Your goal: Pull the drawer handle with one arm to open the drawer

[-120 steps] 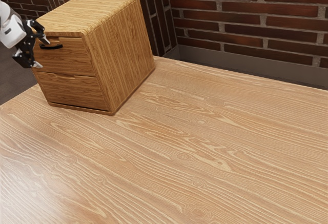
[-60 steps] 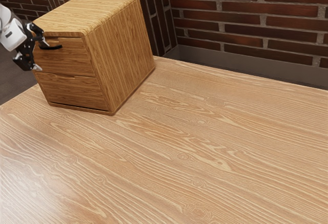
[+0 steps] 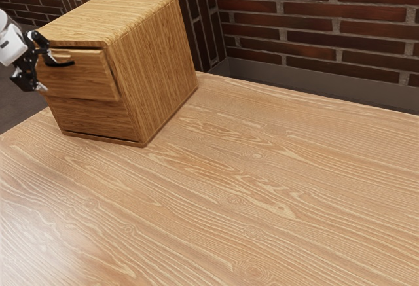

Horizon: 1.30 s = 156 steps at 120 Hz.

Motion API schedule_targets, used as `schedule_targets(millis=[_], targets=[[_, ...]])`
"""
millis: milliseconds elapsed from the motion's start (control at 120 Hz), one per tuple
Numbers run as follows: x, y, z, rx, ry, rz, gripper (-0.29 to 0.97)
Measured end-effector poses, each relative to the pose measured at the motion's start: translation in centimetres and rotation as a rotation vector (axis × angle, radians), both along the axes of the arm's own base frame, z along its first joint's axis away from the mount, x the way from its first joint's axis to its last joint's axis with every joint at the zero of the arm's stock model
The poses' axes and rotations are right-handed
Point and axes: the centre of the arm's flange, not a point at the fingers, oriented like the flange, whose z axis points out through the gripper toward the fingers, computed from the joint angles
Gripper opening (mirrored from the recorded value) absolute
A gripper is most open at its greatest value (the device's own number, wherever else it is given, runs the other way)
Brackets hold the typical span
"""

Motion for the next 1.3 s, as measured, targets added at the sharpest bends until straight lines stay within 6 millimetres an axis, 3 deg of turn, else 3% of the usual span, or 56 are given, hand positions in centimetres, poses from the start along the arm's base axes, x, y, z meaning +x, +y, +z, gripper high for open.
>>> schedule_targets(millis=[142,208,558,958,1000,1158,1300], targets=[[-0.7,0.0,-0.5,-0.005,0.020,0.009,0.77],[-1.1,-0.1,-0.4,-0.002,0.028,0.014,0.68],[-4.1,-0.9,-0.7,-0.021,0.066,0.035,0.69],[-6.5,-3.6,-0.4,-0.029,0.097,0.038,0.53],[-6.8,-3.9,-0.5,-0.032,0.100,0.039,0.47],[-8.1,-4.0,-0.8,-0.050,0.103,0.045,0.56],[-9.6,-4.3,-0.8,-0.063,0.100,0.051,0.44]])
